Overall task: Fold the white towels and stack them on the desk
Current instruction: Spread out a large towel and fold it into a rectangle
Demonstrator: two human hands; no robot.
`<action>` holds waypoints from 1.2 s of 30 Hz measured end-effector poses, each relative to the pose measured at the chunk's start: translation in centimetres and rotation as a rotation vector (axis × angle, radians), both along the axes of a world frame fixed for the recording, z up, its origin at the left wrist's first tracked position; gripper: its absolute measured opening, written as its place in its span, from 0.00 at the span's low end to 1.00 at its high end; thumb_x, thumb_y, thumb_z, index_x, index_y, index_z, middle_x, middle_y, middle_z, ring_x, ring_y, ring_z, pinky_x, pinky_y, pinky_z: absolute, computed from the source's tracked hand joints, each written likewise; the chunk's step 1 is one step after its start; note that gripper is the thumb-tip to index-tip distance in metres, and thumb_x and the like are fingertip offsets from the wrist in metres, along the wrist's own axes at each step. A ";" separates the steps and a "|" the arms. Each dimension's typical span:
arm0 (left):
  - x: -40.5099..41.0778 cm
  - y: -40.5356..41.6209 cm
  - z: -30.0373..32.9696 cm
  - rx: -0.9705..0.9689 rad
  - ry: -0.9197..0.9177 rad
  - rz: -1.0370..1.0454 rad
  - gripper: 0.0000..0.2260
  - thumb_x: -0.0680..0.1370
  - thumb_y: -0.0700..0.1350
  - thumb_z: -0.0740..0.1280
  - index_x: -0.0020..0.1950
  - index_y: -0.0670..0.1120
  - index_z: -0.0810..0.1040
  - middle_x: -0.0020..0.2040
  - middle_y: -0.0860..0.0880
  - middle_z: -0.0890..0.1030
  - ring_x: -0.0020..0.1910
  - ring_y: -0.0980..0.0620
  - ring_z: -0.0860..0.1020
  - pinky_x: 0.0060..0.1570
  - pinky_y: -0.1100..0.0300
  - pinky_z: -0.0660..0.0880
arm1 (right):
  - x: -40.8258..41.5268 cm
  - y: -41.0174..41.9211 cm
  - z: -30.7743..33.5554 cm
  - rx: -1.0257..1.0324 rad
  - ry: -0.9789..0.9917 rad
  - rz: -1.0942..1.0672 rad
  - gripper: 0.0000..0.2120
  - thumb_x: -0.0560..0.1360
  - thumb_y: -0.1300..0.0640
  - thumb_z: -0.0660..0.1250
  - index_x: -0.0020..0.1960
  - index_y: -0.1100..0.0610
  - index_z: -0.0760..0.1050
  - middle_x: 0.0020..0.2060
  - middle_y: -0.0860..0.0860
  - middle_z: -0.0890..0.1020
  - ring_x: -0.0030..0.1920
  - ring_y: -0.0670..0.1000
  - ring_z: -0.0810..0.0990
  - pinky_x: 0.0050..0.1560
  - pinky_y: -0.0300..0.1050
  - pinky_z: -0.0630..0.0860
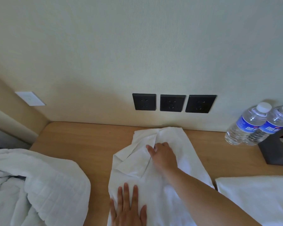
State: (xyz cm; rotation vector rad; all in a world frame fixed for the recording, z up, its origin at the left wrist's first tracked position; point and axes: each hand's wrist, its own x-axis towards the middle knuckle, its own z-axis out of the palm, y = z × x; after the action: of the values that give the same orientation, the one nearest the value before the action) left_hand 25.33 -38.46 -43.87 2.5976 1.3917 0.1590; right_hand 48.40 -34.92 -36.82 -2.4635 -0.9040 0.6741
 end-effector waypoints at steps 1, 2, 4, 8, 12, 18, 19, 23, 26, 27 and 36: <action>0.0 0.1 -0.2 0.033 -0.009 -0.003 0.31 0.79 0.66 0.46 0.75 0.51 0.66 0.73 0.43 0.72 0.81 0.52 0.49 0.65 0.36 0.65 | 0.2 1.1 0.2 0.015 0.142 -0.089 0.27 0.78 0.31 0.56 0.43 0.54 0.76 0.43 0.49 0.78 0.45 0.50 0.77 0.48 0.47 0.74; -0.1 0.2 -0.5 0.070 -0.014 -0.009 0.31 0.79 0.66 0.46 0.76 0.51 0.65 0.73 0.43 0.73 0.81 0.52 0.49 0.65 0.36 0.65 | 0.5 2.0 0.5 0.025 0.259 -0.154 0.29 0.77 0.29 0.57 0.41 0.55 0.75 0.39 0.49 0.79 0.41 0.49 0.77 0.43 0.46 0.73; -0.1 0.4 -0.8 0.111 -0.016 -0.019 0.31 0.79 0.65 0.46 0.76 0.51 0.64 0.72 0.43 0.73 0.81 0.52 0.50 0.65 0.36 0.65 | 1.0 3.6 1.0 0.011 0.402 -0.243 0.29 0.74 0.28 0.61 0.41 0.56 0.75 0.36 0.49 0.80 0.37 0.48 0.76 0.36 0.43 0.69; 0.1 0.3 -1.4 0.152 -0.028 -0.022 0.29 0.79 0.63 0.47 0.73 0.49 0.69 0.72 0.43 0.72 0.80 0.49 0.54 0.67 0.37 0.64 | 1.0 6.2 0.9 -0.017 0.532 -0.311 0.22 0.74 0.37 0.70 0.43 0.57 0.75 0.36 0.51 0.82 0.37 0.52 0.81 0.39 0.46 0.77; -0.6 0.5 -1.8 0.283 -0.091 -0.061 0.28 0.79 0.59 0.50 0.64 0.46 0.82 0.65 0.43 0.80 0.68 0.43 0.71 0.64 0.42 0.67 | -0.1 6.6 0.9 0.138 0.814 -0.475 0.05 0.76 0.59 0.68 0.49 0.60 0.77 0.35 0.57 0.81 0.33 0.56 0.81 0.40 0.47 0.79; -1.0 2.0 0.8 0.277 -0.060 -0.096 0.21 0.69 0.50 0.61 0.57 0.51 0.86 0.59 0.50 0.84 0.56 0.48 0.75 0.55 0.48 0.69 | -0.8 5.3 0.3 0.351 0.838 -0.359 0.08 0.74 0.60 0.62 0.44 0.59 0.80 0.38 0.55 0.82 0.36 0.53 0.78 0.37 0.51 0.76; -0.9 2.3 1.2 0.264 -0.069 -0.110 0.20 0.68 0.50 0.61 0.54 0.51 0.86 0.57 0.51 0.84 0.55 0.48 0.74 0.53 0.49 0.69 | -0.9 5.3 0.2 0.313 0.687 -0.331 0.09 0.73 0.58 0.61 0.45 0.57 0.79 0.39 0.51 0.83 0.39 0.52 0.80 0.42 0.54 0.79; 0.0 5.1 4.2 0.288 -0.148 -0.281 0.11 0.69 0.48 0.63 0.44 0.52 0.85 0.52 0.53 0.84 0.51 0.48 0.75 0.49 0.49 0.77 | -1.6 4.2 0.2 0.241 0.357 -0.282 0.09 0.77 0.50 0.63 0.57 0.47 0.73 0.42 0.43 0.78 0.46 0.50 0.78 0.47 0.44 0.73; 2.3 9.6 7.9 0.276 -0.109 -0.089 0.13 0.69 0.44 0.69 0.52 0.50 0.83 0.52 0.52 0.83 0.48 0.47 0.77 0.47 0.51 0.77 | -2.3 3.8 -1.3 0.164 0.473 -0.263 0.18 0.68 0.37 0.67 0.51 0.47 0.75 0.42 0.46 0.83 0.43 0.51 0.84 0.47 0.49 0.81; 3.2 11.3 8.9 0.261 -0.090 0.016 0.17 0.69 0.42 0.70 0.57 0.49 0.81 0.55 0.50 0.82 0.50 0.46 0.77 0.49 0.50 0.76 | -2.5 3.7 -1.5 0.148 0.470 -0.230 0.17 0.67 0.36 0.67 0.48 0.47 0.75 0.41 0.46 0.84 0.42 0.51 0.84 0.46 0.49 0.81; 5.5 17.9 8.2 0.038 0.532 -0.102 0.35 0.81 0.44 0.60 0.81 0.57 0.42 0.81 0.46 0.38 0.79 0.40 0.38 0.77 0.40 0.46 | -3.7 3.0 0.0 0.111 0.400 -0.049 0.12 0.70 0.56 0.66 0.32 0.54 0.65 0.27 0.47 0.71 0.30 0.48 0.69 0.30 0.42 0.62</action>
State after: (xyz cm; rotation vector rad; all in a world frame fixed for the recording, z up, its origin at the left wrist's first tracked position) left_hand 30.84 -20.55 -35.68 2.8595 1.3976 -0.5655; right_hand 44.71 -31.91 -36.86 -2.1363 -0.7013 1.0230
